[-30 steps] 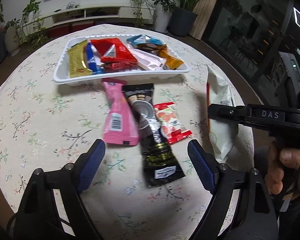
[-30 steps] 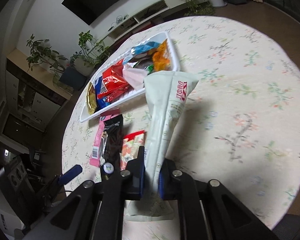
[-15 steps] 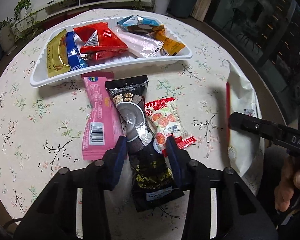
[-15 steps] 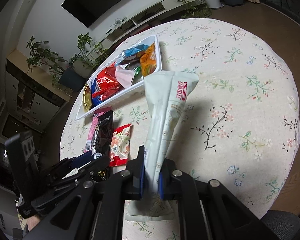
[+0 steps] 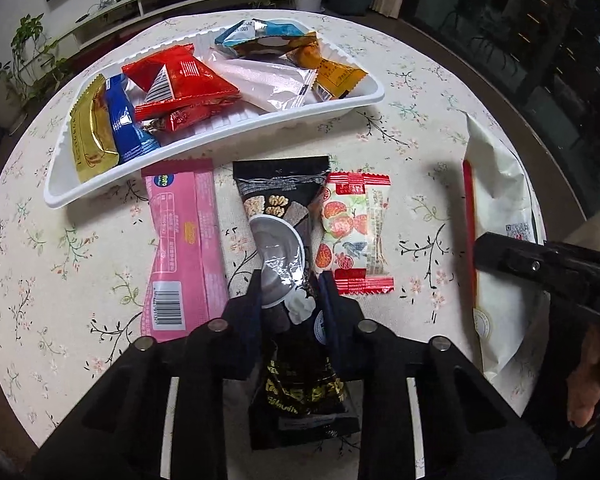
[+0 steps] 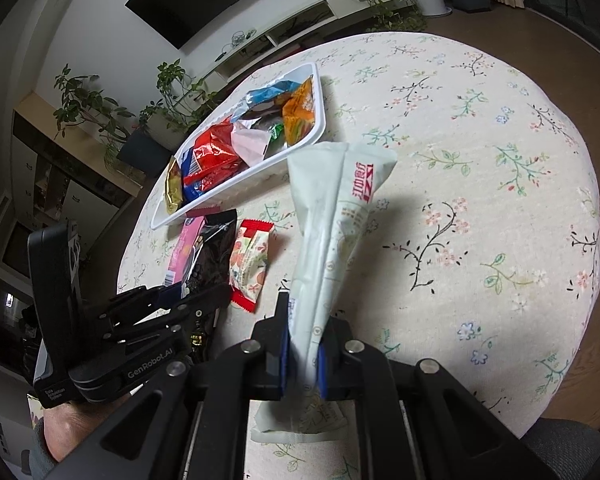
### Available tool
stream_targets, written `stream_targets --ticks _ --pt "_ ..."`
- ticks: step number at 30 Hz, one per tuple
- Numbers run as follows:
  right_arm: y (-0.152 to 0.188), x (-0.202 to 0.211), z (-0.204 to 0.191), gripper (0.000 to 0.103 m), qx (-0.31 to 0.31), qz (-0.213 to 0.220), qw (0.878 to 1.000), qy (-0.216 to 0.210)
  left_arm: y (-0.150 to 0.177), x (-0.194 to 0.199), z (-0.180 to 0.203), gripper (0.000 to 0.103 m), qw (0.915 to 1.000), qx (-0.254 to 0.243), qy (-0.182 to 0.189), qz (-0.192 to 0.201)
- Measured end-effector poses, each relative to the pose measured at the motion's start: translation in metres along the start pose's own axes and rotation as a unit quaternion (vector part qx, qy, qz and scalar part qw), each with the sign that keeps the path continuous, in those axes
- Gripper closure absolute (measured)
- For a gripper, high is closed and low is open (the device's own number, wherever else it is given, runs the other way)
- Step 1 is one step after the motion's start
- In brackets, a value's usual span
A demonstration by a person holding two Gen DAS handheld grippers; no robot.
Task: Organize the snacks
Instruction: 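Grasp the black coffee packet with the left gripper while the right gripper holds the white packet, then carry the black packet and white-green packet over the white tray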
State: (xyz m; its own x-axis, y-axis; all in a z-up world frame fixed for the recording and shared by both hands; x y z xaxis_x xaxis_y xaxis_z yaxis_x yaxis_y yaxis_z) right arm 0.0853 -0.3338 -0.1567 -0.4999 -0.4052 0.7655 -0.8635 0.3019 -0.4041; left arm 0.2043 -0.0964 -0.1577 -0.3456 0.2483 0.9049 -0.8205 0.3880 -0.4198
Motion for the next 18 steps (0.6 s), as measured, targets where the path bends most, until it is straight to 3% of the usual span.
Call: stream_targets --ticks 6,18 --pt "0.002 0.0 -0.003 0.092 0.004 0.001 1.0 0.004 0.011 0.007 0.003 0.085 0.9996 0.001 0.023 0.016" --pt "0.003 0.009 -0.003 0.092 -0.001 0.007 1.0 -0.008 0.042 0.057 -0.024 0.086 0.991 0.07 0.094 0.065"
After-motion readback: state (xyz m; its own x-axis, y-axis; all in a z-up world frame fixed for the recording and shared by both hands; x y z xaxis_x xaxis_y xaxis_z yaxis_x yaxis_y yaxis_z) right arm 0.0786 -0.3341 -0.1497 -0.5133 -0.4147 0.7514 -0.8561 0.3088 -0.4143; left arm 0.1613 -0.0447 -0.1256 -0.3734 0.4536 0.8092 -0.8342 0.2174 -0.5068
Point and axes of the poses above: each gripper's, at about its wrist camera, not at the fingertips, and x roughly against the way its jaws point, z to its right, y to its underside, the point moved 3 cm from there along -x, roughly the way its jaws point
